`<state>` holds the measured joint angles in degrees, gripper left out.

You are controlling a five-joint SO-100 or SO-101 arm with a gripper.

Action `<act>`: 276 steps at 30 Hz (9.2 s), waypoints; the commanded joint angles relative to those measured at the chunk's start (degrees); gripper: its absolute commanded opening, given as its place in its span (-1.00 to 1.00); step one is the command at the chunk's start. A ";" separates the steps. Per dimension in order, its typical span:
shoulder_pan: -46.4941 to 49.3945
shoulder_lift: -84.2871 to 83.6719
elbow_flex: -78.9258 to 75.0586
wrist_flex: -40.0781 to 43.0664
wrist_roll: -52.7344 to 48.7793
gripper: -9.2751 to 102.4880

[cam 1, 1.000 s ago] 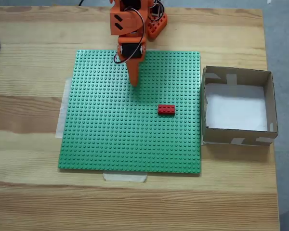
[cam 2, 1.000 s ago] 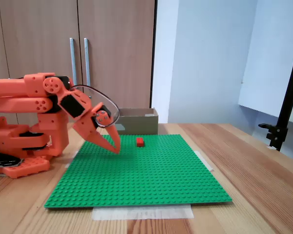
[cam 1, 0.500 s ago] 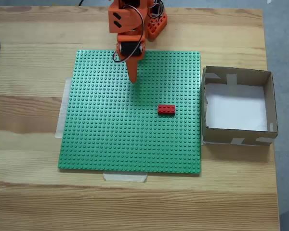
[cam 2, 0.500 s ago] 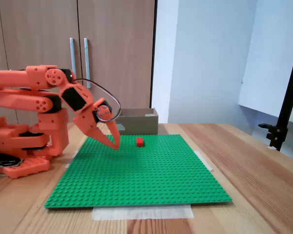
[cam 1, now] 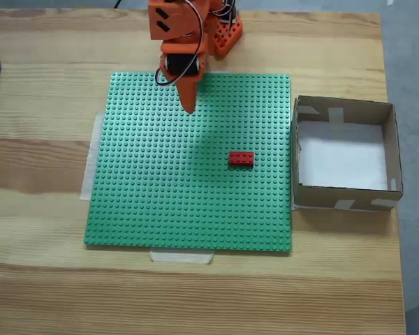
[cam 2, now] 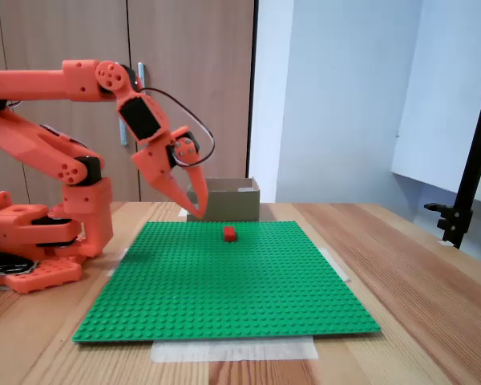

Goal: Pick the red lego block and put it in the box.

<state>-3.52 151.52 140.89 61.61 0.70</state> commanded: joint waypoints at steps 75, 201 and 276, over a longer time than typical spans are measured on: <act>-19.51 -60.64 -47.37 11.87 23.38 -0.43; -24.96 -51.77 -55.81 12.83 17.84 -0.85; -44.65 -70.14 -74.36 11.69 21.01 -0.78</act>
<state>-48.78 80.51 69.61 74.00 21.97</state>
